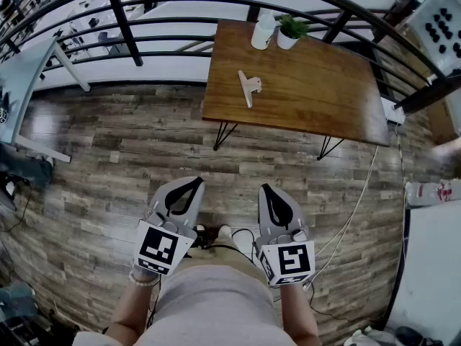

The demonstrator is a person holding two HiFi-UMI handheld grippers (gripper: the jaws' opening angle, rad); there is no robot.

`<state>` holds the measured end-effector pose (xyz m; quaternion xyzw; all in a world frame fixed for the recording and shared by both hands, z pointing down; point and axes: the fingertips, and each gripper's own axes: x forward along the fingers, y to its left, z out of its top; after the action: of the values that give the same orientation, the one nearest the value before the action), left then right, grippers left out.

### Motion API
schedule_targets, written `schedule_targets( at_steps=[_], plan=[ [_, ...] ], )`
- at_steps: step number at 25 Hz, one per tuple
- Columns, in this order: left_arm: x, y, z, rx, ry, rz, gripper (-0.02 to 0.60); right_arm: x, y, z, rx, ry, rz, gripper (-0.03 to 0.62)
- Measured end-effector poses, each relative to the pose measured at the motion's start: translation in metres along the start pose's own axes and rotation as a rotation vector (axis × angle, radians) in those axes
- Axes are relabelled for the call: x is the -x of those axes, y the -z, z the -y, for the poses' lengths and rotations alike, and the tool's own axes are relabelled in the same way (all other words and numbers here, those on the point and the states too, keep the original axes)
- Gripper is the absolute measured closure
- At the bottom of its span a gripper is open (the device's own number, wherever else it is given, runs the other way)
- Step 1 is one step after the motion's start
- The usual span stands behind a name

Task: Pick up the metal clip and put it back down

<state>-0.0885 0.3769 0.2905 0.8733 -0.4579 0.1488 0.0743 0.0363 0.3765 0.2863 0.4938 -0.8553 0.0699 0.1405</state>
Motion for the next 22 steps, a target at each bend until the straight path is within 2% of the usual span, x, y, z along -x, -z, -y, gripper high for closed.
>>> schedule_targets(
  at_steps=[9,12,16,21,22],
  plan=[
    [-0.002,-0.001,0.002,-0.003,0.004,0.001,0.577,0.003,0.003,0.003,-0.01,0.016,-0.01,0.577],
    [-0.002,-0.002,0.003,-0.005,0.004,0.0,0.577,0.003,0.002,0.003,-0.012,0.007,-0.001,0.577],
    [-0.004,-0.002,0.005,-0.005,0.003,0.0,0.577,0.004,0.001,0.007,-0.066,-0.006,0.022,0.576],
    [-0.004,-0.007,0.01,0.001,0.001,0.02,0.575,0.007,-0.001,0.007,-0.055,-0.03,0.04,0.578],
    [-0.005,-0.007,0.011,0.006,0.0,0.019,0.539,0.008,-0.002,0.006,-0.053,-0.036,0.043,0.564]
  ],
)
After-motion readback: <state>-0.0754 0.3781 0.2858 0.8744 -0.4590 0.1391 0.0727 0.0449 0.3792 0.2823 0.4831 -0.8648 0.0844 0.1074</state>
